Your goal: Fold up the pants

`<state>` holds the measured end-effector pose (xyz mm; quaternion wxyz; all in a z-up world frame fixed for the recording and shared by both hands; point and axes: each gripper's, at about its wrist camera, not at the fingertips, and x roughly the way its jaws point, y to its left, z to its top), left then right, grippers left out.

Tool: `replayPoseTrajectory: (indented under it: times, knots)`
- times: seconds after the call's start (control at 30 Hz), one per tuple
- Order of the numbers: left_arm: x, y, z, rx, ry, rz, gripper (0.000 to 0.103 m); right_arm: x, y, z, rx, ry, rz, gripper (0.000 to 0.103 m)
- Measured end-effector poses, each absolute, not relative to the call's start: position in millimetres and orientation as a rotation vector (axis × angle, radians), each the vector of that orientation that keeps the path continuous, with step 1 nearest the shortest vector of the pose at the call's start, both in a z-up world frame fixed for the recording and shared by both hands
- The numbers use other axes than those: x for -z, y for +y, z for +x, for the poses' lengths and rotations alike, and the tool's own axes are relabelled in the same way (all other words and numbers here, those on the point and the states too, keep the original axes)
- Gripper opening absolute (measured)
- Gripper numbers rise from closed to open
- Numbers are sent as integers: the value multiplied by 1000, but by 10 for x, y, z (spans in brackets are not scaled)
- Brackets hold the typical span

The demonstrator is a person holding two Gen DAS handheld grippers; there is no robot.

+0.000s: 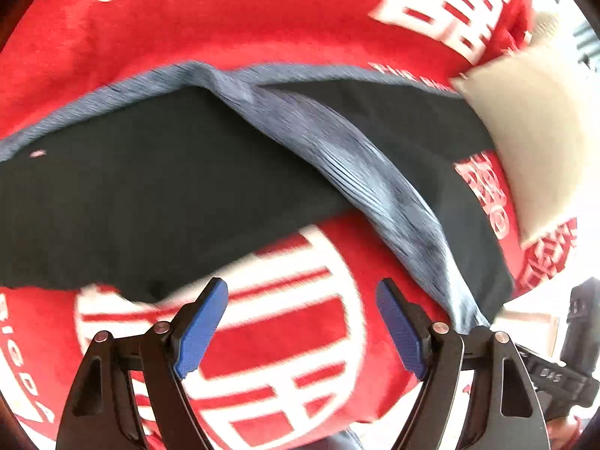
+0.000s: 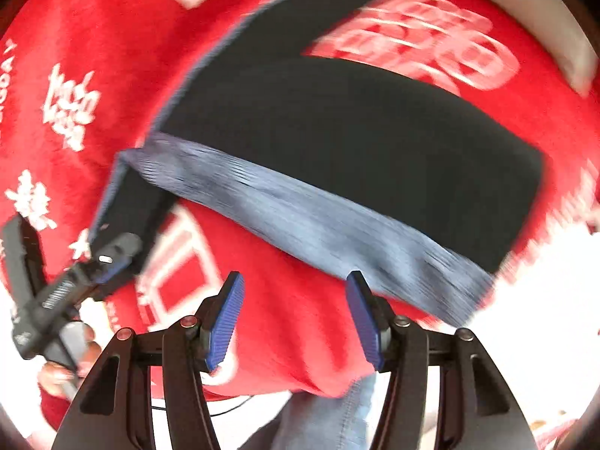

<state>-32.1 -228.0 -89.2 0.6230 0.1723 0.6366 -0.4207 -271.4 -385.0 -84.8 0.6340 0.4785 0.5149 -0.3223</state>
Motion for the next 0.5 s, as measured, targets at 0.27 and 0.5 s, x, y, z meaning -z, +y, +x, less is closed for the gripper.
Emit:
replayPoseTrajectory:
  times: [0.27, 0.5]
  knots:
    - [1029, -2415, -811, 1041, 1517, 457, 82, 986, -3769, -3512, 865, 1196, 1072, 60]
    - [1131, -2658, -1004, 1027, 1533, 473, 82, 1061, -3963, -3854, 772, 1086, 1132, 60]
